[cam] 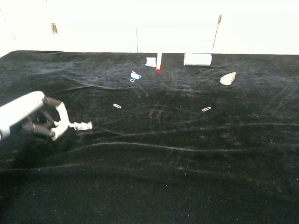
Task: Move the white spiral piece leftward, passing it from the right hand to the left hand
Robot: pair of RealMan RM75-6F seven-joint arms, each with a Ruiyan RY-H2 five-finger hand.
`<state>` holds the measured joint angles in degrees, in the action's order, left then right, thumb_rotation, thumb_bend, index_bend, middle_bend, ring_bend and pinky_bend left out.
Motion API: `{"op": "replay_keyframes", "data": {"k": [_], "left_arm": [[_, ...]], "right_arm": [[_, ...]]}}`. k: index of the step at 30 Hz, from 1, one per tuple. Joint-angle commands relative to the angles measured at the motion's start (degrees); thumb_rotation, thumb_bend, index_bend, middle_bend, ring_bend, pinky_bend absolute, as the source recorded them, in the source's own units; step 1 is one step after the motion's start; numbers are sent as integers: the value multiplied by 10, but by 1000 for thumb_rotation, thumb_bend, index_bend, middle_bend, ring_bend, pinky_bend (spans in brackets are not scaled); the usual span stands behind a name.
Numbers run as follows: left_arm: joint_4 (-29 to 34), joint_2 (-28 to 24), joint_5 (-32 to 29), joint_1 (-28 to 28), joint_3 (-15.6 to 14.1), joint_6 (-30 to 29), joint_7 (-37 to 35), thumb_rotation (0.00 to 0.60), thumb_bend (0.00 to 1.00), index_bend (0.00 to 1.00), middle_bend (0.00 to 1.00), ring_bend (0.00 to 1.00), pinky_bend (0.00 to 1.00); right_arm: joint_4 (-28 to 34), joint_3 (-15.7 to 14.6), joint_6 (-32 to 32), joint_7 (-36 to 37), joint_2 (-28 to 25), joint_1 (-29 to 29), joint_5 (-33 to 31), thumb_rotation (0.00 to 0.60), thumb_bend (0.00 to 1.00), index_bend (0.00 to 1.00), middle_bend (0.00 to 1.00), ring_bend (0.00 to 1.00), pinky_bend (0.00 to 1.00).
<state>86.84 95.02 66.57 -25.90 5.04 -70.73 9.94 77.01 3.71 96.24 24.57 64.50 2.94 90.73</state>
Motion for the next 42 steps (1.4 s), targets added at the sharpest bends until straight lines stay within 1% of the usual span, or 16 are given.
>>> {"op": "replay_keyframes", "data": {"k": [1, 6, 8, 10, 13, 15, 21, 23, 24, 25, 28, 30, 33, 35, 40, 42], "left_arm": [[-10, 18, 12, 6, -5, -6, 5, 600, 744, 859, 1000, 1000, 1000], [-15, 25, 19, 8, 1, -11, 15, 600, 707, 840, 1000, 1000, 1000], [-19, 25, 23, 10, 3, -14, 16, 600, 584, 727, 1000, 1000, 1000], [-20, 23, 26, 11, 5, -15, 16, 600, 369, 435, 1000, 1000, 1000], [-16, 17, 27, 13, 6, -15, 23, 600, 223, 120, 991, 992, 1000], [-8, 10, 29, 14, 6, -13, 26, 600, 180, 22, 937, 941, 994], [21, -13, 42, 21, 3, -20, 39, 600, 131, 0, 744, 753, 879], [41, -35, 52, 24, -4, -23, 50, 600, 125, 0, 616, 634, 763], [52, -49, 57, 27, -9, -26, 59, 600, 123, 0, 508, 526, 658], [64, -66, 62, 31, -14, -31, 71, 600, 123, 0, 366, 374, 514], [106, -131, 93, 57, -40, -69, 94, 600, 123, 0, 119, 97, 239], [116, -167, 119, 78, -57, -97, 88, 600, 125, 0, 55, 27, 161], [105, -212, 162, 121, -83, -160, 59, 600, 127, 0, 5, 0, 152], [72, -226, 188, 158, -96, -216, 29, 600, 127, 0, 0, 0, 120], [-48, -207, 205, 244, -107, -324, -61, 600, 123, 0, 0, 0, 17], [-71, -204, 202, 256, -111, -323, -59, 600, 122, 0, 0, 0, 2]], "right_arm": [[0, -4, 4, 1, -1, 1, 7, 600, 303, 35, 0, 0, 0], [-1, -4, 14, 5, -2, 5, 9, 600, 303, 35, 0, 0, 0], [-2, -4, 14, 6, -2, 5, 8, 600, 303, 35, 0, 0, 0], [-2, -4, 13, 6, -2, 4, 8, 600, 303, 35, 0, 0, 0], [-2, -5, 8, 4, -1, 2, 7, 600, 303, 35, 0, 0, 0], [-2, -5, 6, 3, -1, 1, 7, 600, 302, 35, 0, 0, 0], [1, -6, 9, -1, -2, 1, 9, 600, 303, 35, 0, 0, 0], [1, -7, 9, -2, -2, 1, 10, 600, 303, 35, 0, 0, 0], [1, -8, 9, -3, -2, 1, 11, 600, 303, 35, 0, 0, 0], [1, -8, 9, -3, -2, 1, 12, 600, 303, 35, 0, 0, 0], [2, -11, 3, -21, -2, 1, 10, 600, 303, 35, 0, 0, 0], [7, -16, -6, -43, -2, 0, 11, 600, 303, 35, 0, 0, 0], [19, -25, -18, -65, -4, -5, 22, 600, 303, 35, 0, 0, 0], [25, -29, -23, -81, -2, -7, 28, 600, 303, 35, 0, 0, 0], [33, -35, -33, -117, 7, -12, 35, 600, 303, 35, 0, 0, 0], [36, -38, -35, -131, 11, -14, 40, 600, 303, 35, 0, 0, 0]]}}
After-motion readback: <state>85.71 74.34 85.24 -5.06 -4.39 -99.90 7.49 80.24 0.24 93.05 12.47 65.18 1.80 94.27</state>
